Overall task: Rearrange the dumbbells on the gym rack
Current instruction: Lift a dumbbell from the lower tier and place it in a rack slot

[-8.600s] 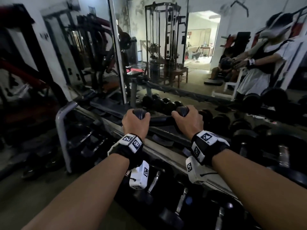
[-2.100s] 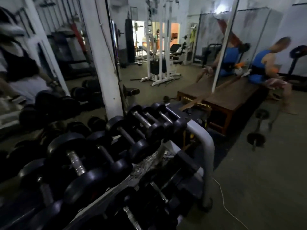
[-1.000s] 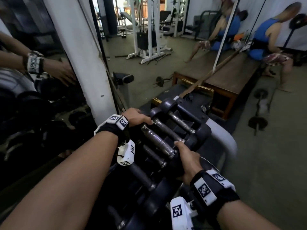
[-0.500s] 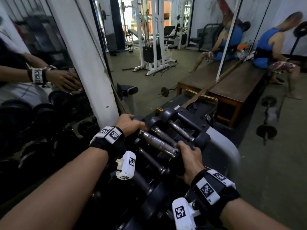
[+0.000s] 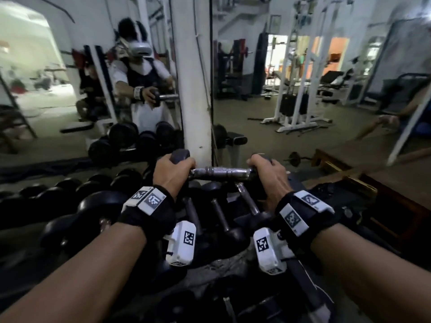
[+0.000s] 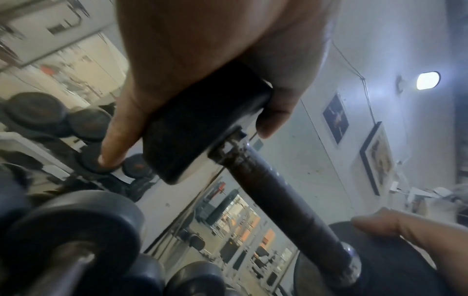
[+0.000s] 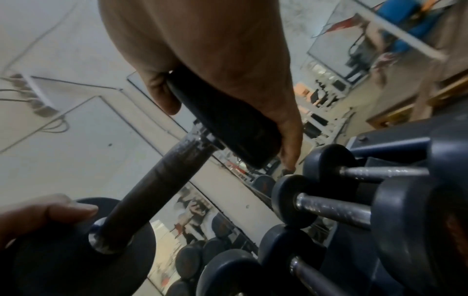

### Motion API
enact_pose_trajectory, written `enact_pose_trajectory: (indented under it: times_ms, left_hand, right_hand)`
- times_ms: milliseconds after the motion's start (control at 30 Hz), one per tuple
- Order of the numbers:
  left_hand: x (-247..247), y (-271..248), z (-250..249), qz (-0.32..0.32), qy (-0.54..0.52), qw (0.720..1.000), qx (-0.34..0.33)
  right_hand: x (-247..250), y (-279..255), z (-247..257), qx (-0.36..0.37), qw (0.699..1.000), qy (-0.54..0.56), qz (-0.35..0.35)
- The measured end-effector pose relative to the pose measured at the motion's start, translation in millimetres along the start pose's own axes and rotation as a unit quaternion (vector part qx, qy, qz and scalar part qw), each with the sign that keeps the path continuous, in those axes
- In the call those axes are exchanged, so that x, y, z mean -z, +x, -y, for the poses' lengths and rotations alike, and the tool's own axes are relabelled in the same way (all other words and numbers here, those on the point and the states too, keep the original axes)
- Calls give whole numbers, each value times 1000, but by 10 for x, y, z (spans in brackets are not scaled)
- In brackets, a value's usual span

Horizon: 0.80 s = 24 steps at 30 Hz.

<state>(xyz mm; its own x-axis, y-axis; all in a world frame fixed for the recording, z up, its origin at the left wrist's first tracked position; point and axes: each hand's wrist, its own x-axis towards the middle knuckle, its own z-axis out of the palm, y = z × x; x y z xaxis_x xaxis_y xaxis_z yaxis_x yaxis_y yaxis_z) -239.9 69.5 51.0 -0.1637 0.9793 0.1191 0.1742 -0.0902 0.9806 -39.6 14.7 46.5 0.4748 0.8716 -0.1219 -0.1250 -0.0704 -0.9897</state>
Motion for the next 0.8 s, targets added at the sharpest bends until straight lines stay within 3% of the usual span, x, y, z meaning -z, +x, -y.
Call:
enact_pose_trajectory:
  times_ms: [200,433,567,800]
  left_hand:
    - [282,-908,121,-90,-38,994,39]
    - [889,-1935,208,-219,-96,964,115]
    - [1388,-2370,235,-270,-119,950,103]
    - [2409,-2846,404,-418,-82,901,86]
  right_hand:
    - [94,-288,-41,29,992,-29,120]
    - [-193,-940,-297,-9,969,-65,237]
    - [-518,-1402,-403,-15,952,-67,297]
    - [-1441,-2254,-583,15,915,-86,393]
